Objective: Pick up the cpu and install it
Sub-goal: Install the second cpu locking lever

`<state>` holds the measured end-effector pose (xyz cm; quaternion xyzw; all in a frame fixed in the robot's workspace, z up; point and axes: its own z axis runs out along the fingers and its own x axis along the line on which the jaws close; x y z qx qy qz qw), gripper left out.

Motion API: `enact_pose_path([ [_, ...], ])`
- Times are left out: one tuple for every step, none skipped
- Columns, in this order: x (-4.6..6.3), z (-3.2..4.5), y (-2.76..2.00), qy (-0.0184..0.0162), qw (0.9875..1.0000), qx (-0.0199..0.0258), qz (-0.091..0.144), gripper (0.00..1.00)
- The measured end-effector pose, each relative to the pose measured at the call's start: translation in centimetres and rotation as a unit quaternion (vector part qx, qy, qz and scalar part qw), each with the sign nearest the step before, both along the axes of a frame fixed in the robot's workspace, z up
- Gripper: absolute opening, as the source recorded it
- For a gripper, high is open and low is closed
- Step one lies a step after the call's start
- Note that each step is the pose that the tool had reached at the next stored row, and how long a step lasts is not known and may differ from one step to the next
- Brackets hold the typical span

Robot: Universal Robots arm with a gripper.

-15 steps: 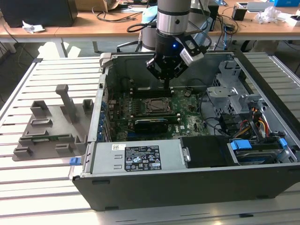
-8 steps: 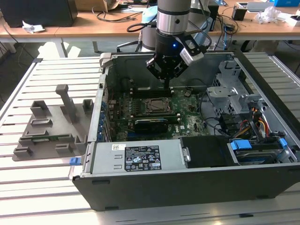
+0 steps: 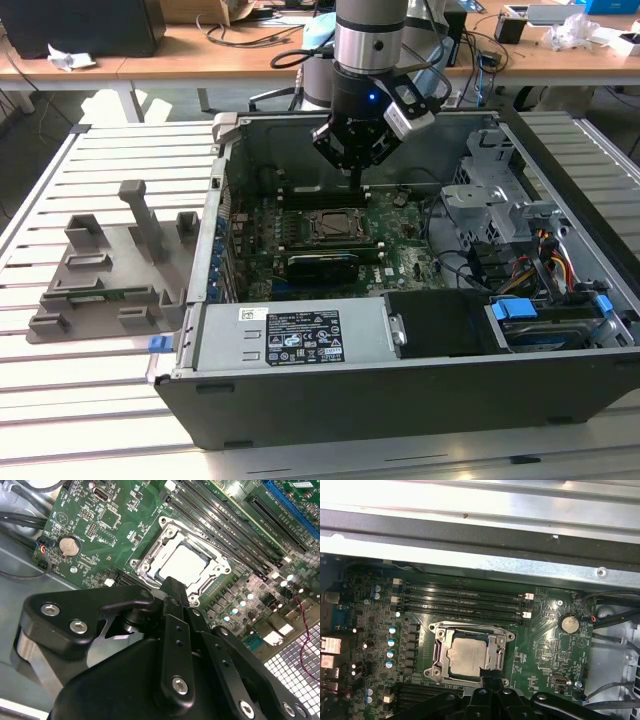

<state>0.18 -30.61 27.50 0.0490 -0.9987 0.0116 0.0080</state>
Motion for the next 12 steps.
enact_pose_path([
  [0.0, 0.0, 0.0, 0.0, 1.0, 0.0, 0.0, 0.11],
  [0.0, 0.0, 0.0, 0.0, 1.0, 0.0001, 0.0, 0.11],
  [0.0, 0.0, -0.22, 0.0, 1.0, 0.0001, 0.0, 0.11],
  [0.0, -0.01, -0.97, 0.0, 1.0, 0.0001, 0.0, 0.11],
  [0.0, -0.02, -1.62, 0.0, 1.0, 0.0003, 0.0, 0.11],
  [0.0, -0.03, -2.12, -0.0001, 1.0, 0.0004, 0.0, 0.11],
  [0.0, -0.04, -2.58, 0.0, 1.0, 0.0004, 0.0, 0.11],
  [0.0, -0.05, -2.9, 0.0, 1.0, 0.0006, 0.0, 0.11],
  [-0.1, -0.06, -3.48, 0.0, 1.0, 0.0009, 0.0, 0.11],
  [-0.1, -0.07, -3.77, 0.0, 1.0, 0.002, 0.0, 0.11],
  [-0.2, -0.07, -4.08, 0.0, 1.0, 0.0048, 0.0, 0.11],
  [-0.3, -0.08, -4.46, 0.0, 0.9999, 0.0152, 0.0, 0.11],
])
